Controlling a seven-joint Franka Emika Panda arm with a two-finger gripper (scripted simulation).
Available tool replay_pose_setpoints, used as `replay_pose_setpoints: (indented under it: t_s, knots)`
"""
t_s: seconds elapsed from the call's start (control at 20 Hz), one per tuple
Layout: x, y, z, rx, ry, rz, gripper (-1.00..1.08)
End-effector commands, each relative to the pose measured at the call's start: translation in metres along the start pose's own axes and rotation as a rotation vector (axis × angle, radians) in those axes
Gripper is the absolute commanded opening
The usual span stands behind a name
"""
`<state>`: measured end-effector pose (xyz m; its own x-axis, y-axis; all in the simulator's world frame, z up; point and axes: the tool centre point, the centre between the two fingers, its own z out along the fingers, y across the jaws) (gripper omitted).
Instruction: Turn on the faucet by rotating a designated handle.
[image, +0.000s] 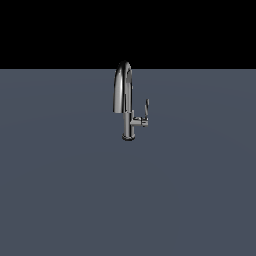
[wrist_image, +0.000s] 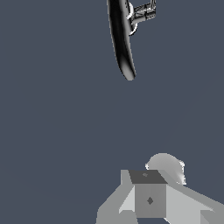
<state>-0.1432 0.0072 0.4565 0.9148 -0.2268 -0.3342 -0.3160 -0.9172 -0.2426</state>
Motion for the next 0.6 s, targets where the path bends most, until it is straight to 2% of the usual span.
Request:
replay_pose_setpoints:
  t_s: [0.0,0.55]
  knots:
    - [0.017,-0.002,0.000,0.041,-0.031,0.039,-1.00]
    - [0.091,-0.004,0.006,0.226,-0.174,0.211,-1.00]
